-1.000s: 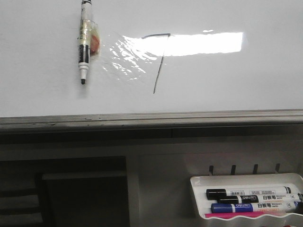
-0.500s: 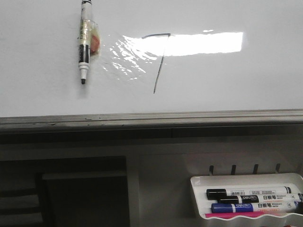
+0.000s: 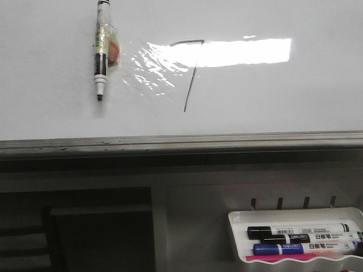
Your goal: Write number 7 on whiteboard
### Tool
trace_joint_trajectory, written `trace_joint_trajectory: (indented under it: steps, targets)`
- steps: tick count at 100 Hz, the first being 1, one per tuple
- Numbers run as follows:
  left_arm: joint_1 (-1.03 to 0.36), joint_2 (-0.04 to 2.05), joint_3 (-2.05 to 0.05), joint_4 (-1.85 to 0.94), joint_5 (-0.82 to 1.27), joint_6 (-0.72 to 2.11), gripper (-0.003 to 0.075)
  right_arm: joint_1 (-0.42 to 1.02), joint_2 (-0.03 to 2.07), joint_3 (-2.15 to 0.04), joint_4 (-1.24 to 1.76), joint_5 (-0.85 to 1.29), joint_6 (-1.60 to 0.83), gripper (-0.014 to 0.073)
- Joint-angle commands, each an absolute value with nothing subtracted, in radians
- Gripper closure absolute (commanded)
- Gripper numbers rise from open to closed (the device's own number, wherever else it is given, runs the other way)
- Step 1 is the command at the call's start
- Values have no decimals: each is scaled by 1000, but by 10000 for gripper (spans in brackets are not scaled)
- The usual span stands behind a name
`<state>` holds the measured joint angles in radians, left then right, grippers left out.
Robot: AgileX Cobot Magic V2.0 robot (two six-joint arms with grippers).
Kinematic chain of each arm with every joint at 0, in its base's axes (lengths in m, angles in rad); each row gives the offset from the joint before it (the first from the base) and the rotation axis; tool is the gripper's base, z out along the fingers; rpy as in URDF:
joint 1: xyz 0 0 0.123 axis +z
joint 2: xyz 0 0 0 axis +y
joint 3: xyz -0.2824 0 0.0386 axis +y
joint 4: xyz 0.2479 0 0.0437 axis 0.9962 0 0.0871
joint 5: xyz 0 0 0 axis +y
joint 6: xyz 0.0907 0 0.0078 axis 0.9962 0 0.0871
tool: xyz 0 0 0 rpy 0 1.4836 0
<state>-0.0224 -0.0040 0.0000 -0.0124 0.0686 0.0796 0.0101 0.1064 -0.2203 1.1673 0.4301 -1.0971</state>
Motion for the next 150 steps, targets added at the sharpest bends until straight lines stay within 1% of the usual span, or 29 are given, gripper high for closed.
trace_joint_trajectory:
  steps: [1, 14, 31, 38, 45, 50, 52, 54, 55, 63, 66, 81, 106, 110, 115, 150]
  targets:
    - [-22, -35, 36, -17, -6, 68, 741, 9, 117, -245, 1200, 390, -1105, 659]
    - [-22, -35, 36, -17, -6, 68, 741, 9, 117, -245, 1200, 380, -1105, 659]
    - [-22, -35, 36, -17, -6, 68, 741, 9, 117, -245, 1191, 247, -1105, 659]
    - [-22, -35, 36, -17, -6, 68, 741, 9, 117, -245, 1103, 184, -1065, 659]
    - [-22, -35, 36, -17, -6, 68, 741, 8, 119, -242, 866, 121, -863, 659]
    - [-22, -35, 36, -17, -6, 68, 741, 5, 119, -239, 604, 93, -655, 659]
    - [-22, -35, 36, -17, -6, 68, 741, 5, 119, -234, 501, 84, -534, 659]
    - [-22, -35, 36, -17, -6, 68, 741, 5, 119, -231, 434, 77, -504, 659]
    - [-22, -35, 36, -17, -6, 68, 741, 5, 119, -227, 372, 71, -418, 659]
    - [-22, -35, 36, -17, -6, 68, 741, 5, 119, -196, 123, 39, -196, 659]
    - [-22, -35, 36, -17, -6, 68, 741, 5, 119, -182, 81, 26, -161, 659]
    - [-22, -35, 36, -17, -6, 68, 741, 5, 101, -95, 33, -31, -147, 659]
    - [-22, -34, 36, -17, -6, 68, 741, 5, -32, 43, -9, -40, -131, 659]
    - [-22, -34, 36, -17, -6, 68, 741, 5, -30, 40, -13, 17, -120, 659]
    - [-22, -34, 36, -17, -6, 68, 741, 5, -30, 42, -26, 27, -113, 659]
    - [-22, -34, 36, -17, -6, 68, 741, 5, -30, 42, -30, 13, -113, 659]
